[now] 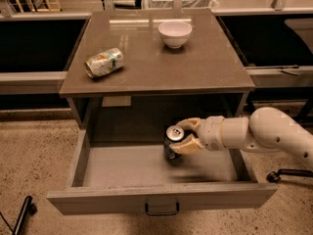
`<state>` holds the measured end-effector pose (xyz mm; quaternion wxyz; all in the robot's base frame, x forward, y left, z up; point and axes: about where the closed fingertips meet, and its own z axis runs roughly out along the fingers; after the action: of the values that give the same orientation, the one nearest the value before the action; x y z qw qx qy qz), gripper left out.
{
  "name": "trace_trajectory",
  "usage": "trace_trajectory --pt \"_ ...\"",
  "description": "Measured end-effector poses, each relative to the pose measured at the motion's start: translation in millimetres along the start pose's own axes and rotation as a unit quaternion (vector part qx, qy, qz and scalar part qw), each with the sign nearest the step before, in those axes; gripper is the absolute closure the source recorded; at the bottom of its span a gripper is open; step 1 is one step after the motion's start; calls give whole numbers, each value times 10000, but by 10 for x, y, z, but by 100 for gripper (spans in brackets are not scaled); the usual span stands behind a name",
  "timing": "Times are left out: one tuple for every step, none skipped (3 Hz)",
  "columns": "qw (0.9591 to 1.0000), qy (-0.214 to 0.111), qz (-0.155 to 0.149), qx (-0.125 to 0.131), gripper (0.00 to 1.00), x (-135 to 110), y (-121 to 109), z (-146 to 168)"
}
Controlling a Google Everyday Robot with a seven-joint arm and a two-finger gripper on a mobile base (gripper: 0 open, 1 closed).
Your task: Place pepsi can into top drawer
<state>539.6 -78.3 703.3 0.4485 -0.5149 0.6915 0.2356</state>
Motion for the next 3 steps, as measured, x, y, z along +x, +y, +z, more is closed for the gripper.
trace_trajectory --pt "9999 147 -47 29 82 118 24 76" --pt "9999 156 -50 30 59 124 25 81" --pt "9999 156 -50 30 36 124 26 81"
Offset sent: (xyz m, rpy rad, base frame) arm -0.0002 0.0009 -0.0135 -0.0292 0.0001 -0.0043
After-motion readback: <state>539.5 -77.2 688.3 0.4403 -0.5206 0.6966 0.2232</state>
